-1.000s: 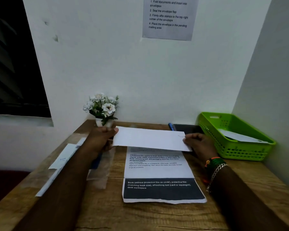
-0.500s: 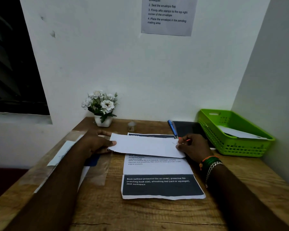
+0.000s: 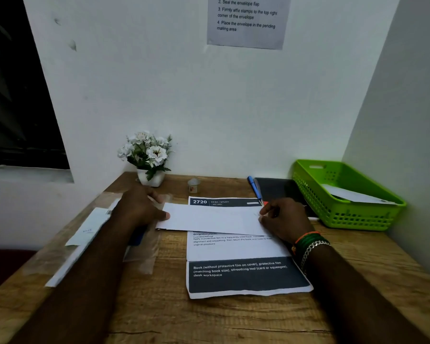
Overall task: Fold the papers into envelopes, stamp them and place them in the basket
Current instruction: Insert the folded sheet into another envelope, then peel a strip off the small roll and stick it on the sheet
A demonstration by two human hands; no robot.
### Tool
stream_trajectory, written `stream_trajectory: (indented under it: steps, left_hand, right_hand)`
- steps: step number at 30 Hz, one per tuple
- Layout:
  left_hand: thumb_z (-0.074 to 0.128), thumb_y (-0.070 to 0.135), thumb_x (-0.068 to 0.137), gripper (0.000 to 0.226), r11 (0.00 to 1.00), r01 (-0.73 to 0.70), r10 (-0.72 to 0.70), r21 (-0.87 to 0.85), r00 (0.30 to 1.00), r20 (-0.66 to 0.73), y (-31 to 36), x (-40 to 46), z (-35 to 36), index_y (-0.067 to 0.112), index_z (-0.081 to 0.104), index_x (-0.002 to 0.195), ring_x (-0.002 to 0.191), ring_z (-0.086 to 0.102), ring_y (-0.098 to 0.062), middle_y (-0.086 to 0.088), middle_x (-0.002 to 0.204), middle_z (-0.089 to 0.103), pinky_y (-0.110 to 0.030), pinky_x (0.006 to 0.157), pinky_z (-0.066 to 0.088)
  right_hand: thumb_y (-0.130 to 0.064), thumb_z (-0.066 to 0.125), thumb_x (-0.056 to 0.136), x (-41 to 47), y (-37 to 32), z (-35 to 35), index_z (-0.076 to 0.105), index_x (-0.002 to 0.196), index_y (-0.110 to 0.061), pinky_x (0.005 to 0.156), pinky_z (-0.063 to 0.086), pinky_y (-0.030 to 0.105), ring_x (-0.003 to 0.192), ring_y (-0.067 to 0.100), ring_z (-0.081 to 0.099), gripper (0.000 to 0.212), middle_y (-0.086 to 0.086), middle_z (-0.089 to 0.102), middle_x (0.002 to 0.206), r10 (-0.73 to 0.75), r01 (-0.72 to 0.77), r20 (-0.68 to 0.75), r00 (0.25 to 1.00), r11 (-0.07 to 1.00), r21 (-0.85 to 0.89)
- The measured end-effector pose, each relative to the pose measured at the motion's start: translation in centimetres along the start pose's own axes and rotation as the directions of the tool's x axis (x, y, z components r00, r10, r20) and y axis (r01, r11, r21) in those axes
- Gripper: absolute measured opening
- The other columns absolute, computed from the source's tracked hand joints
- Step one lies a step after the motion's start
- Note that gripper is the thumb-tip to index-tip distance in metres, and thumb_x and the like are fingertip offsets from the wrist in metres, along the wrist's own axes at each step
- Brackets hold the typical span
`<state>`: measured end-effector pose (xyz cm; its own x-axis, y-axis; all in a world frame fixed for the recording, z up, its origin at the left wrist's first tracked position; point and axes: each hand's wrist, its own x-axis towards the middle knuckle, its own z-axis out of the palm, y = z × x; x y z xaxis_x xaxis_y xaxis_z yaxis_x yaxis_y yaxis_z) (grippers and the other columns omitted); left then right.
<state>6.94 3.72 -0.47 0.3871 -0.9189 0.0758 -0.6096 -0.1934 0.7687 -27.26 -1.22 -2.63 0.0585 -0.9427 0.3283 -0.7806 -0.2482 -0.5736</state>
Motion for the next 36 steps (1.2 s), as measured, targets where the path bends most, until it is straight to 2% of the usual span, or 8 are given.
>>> stream_trajectory:
  steps: [6,12,17,21,28,32,34,36]
  left_hand:
    - [0.085,-0.001,0.071,0.016,0.991,-0.084,0.078,0.108,0.995,0.057,0.3,-0.3,1.0,0.013,0.079,0.075,0.071,0.070,-0.014,0.005,0.074,0.072,-0.027,0.065,0.060]
    - [0.079,0.020,0.073,0.004,0.950,-0.086,0.082,0.300,0.996,0.025,0.2,0.1,1.3,0.019,0.078,0.069,0.072,0.070,-0.014,0.006,0.065,0.072,-0.040,0.074,0.063]
    - [0.080,0.038,0.078,0.037,0.878,-0.253,0.315,0.406,0.944,-0.093,3.9,1.8,3.6,0.026,0.067,0.111,0.100,0.066,-0.025,0.000,0.107,0.068,-0.038,0.083,0.056]
    - [0.078,0.048,0.081,0.073,0.882,-0.253,0.258,0.398,0.965,0.040,6.2,6.4,6.9,0.024,0.048,0.142,0.121,0.055,-0.038,-0.016,0.131,0.053,-0.044,0.100,0.050]
    - [0.072,0.040,0.080,0.038,0.867,-0.235,0.231,0.438,0.971,0.063,5.7,9.4,10.2,0.032,0.065,0.117,0.121,0.060,-0.031,-0.006,0.127,0.065,-0.047,0.101,0.051]
    - [0.070,0.010,0.082,0.035,0.923,-0.381,0.384,0.057,0.921,-0.065,6.8,5.9,10.2,0.024,0.070,0.115,0.099,0.066,-0.023,-0.004,0.109,0.069,-0.025,0.081,0.052]
    - [0.071,-0.004,0.084,0.048,0.872,-0.399,0.415,-0.282,0.910,-0.005,7.4,3.5,10.2,0.023,0.067,0.123,0.089,0.067,-0.018,-0.005,0.107,0.067,-0.017,0.064,0.050]
    - [0.074,-0.014,0.079,0.064,0.774,-0.329,0.455,-0.541,0.883,0.115,7.3,1.2,10.3,0.021,0.062,0.132,0.097,0.068,-0.018,-0.009,0.114,0.064,-0.020,0.066,0.056]
  right_hand:
    - [-0.024,0.076,0.078,-0.3,-0.4,0.0,0.079,0.076,-0.024,0.062,0.040,0.009,0.065,-0.009,0.058,0.004,-0.017,0.065,0.065,-0.107,0.109,0.056,0.993,0.993,-0.036]
    - [-0.027,0.074,0.078,0.0,-0.1,0.2,0.079,0.075,-0.025,0.071,0.049,0.020,0.068,-0.003,0.062,0.006,-0.015,0.069,0.068,-0.099,0.103,0.076,0.992,0.993,-0.060]
    - [-0.032,0.071,0.078,0.6,0.0,0.9,0.075,0.076,-0.027,0.074,0.049,0.026,0.079,0.008,0.066,0.007,-0.012,0.071,0.079,-0.172,0.169,-0.056,0.983,0.984,-0.059]
    - [-0.027,0.072,0.079,1.1,-0.1,1.0,0.075,0.082,-0.023,0.071,0.048,0.028,0.080,0.014,0.065,0.005,-0.007,0.070,0.082,-0.194,0.192,-0.189,0.963,0.981,-0.026]
    - [-0.029,0.069,0.082,1.6,0.5,0.8,0.075,0.086,-0.023,0.072,0.054,0.035,0.079,0.016,0.067,0.009,-0.006,0.072,0.079,-0.107,0.131,-0.313,0.944,0.990,0.055]
    - [-0.029,0.070,0.081,1.8,0.4,1.0,0.076,0.084,-0.022,0.071,0.056,0.034,0.071,0.012,0.067,0.009,-0.007,0.072,0.073,-0.022,0.075,-0.298,0.954,0.983,0.167]
    - [-0.027,0.073,0.080,1.9,-0.1,1.2,0.077,0.083,-0.021,0.071,0.057,0.035,0.067,0.011,0.067,0.008,-0.008,0.072,0.070,-0.014,0.092,-0.283,0.959,0.959,0.267]
    - [-0.023,0.076,0.080,1.7,-0.9,1.3,0.078,0.084,-0.023,0.070,0.058,0.033,0.065,0.010,0.067,0.005,-0.010,0.071,0.067,-0.035,0.123,-0.224,0.974,0.912,0.391]
